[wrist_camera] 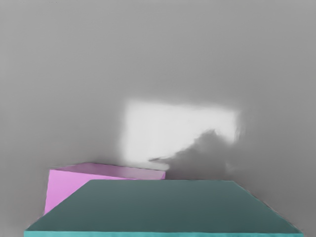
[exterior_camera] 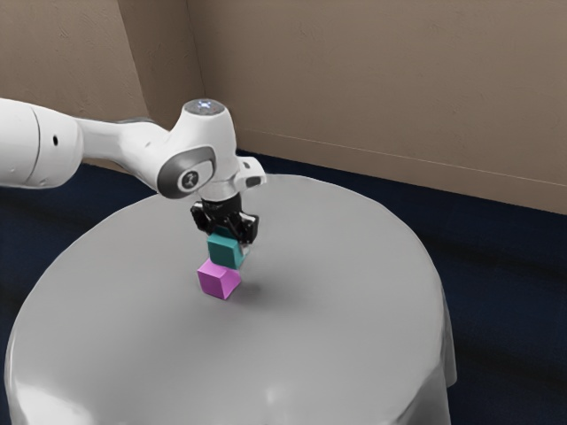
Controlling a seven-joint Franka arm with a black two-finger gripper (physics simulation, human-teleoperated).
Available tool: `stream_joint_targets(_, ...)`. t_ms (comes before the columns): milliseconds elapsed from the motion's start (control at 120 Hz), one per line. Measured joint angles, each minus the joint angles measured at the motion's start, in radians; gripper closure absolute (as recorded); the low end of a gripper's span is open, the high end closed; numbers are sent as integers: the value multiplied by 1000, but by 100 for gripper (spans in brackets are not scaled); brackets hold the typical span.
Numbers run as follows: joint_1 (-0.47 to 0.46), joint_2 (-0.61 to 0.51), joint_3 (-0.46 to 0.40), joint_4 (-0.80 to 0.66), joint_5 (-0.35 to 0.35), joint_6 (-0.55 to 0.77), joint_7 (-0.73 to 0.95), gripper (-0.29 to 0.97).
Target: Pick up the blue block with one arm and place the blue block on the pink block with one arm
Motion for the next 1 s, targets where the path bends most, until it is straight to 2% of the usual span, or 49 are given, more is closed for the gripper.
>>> stream_joint_targets(117, 116, 5, -90, -6, 45, 13, 7, 30)
stream_joint_targets(300, 231, -5, -186, -55, 71, 21, 15, 30)
stream_joint_targets(433, 250, -9, -202, -68, 76, 22, 20, 30)
stream_joint_targets(575, 252, -7, -209, -66, 74, 22, 39, 16)
stream_joint_targets(733, 251, -42, -208, -23, 64, 2, 55, 8)
stream_joint_targets(783, 248, -80, -208, 24, 40, -37, 58, 6)
stream_joint_targets(842, 237, -153, -193, 79, -34, -110, 61, 4)
stream_joint_targets(1000, 18, -351, 47, 120, -238, -301, 98, 2)
